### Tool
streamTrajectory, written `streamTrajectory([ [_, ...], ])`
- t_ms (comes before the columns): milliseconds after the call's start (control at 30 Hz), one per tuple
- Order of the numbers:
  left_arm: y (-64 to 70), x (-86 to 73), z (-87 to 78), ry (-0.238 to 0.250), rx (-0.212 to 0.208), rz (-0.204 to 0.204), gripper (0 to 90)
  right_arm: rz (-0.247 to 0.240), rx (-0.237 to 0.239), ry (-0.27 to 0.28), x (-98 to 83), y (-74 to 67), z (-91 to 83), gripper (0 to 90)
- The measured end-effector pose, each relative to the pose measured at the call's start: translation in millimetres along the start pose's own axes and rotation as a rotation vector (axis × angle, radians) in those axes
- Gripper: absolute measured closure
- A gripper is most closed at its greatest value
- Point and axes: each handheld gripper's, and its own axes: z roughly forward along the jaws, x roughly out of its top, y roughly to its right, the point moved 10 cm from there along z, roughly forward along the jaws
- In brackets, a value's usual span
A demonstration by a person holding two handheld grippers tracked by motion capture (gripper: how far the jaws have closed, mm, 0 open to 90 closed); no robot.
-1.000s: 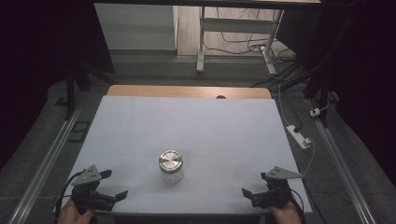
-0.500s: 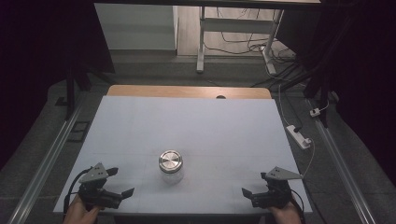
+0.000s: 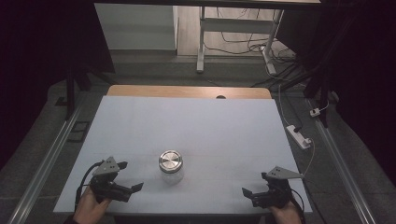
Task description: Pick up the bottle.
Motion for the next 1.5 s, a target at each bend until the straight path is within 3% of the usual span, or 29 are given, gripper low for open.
streamTrajectory([
  [333,3.6,15.3,18.5,0.001,-0.031,0.012,0.1,-0.008,-0.005,-0.008,-0.6,-0.2,1.1,0.0],
  [600,12.4,25.1,38.5,-0.026,-0.058,0.083,0.1,-0.012,-0.003,-0.011,-0.8,-0.6,1.3,0.0],
  [1033,24.4,40.6,75.3,-0.053,-0.13,0.151,0.0,-0.022,0.0,-0.022,-1.7,-1.9,2.0,0.0],
  [1500,33.2,51.6,99.5,-0.05,-0.148,0.221,0.7,-0.032,0.001,-0.027,-2.1,-3.0,2.3,0.0],
])
